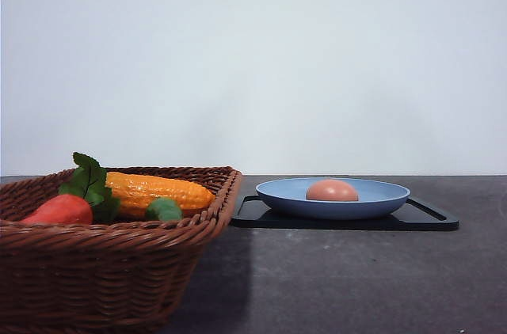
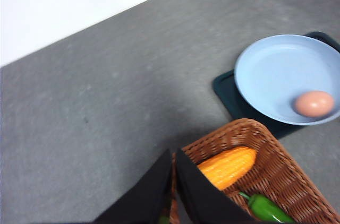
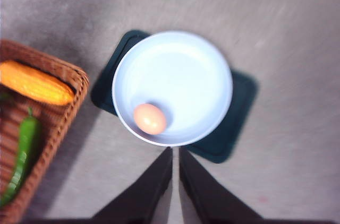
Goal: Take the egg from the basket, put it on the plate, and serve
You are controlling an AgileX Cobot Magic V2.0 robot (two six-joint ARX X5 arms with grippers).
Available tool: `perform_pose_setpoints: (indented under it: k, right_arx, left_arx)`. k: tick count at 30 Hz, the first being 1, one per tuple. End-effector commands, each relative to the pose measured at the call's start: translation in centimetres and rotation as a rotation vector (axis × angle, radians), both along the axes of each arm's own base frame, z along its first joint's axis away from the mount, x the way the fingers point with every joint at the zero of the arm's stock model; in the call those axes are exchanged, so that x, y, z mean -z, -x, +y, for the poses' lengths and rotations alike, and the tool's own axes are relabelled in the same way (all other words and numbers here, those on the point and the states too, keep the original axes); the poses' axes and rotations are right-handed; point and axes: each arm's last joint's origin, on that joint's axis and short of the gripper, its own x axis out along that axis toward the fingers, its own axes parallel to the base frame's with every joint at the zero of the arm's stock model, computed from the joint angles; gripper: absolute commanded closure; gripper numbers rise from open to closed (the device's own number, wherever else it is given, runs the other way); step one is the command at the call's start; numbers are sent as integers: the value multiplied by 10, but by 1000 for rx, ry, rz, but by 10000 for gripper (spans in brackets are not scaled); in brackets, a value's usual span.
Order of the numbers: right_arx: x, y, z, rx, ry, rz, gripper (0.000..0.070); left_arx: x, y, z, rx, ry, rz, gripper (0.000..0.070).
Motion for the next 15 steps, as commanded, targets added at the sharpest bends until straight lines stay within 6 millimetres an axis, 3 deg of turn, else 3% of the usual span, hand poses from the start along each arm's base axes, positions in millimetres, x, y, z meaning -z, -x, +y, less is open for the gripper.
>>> perform_pose_setpoints:
  k: [1,5,8,15]
  right_arx:
    - [-5,14,5,-15,29,-71,700]
    - [2,48,9,-34,17,-199,700]
    - [20,63,7,-29,-26,-268,700]
    - [93,81,4,-17,-134,-354,700]
  left_arx:
    - [-2,-2,11,-2,53,-2,700]
    - [10,-3,31,-29,175,-3,700]
    - [25,1,35,-39,240,-28,700]
    - [69,24,32,-17,356,-68,700]
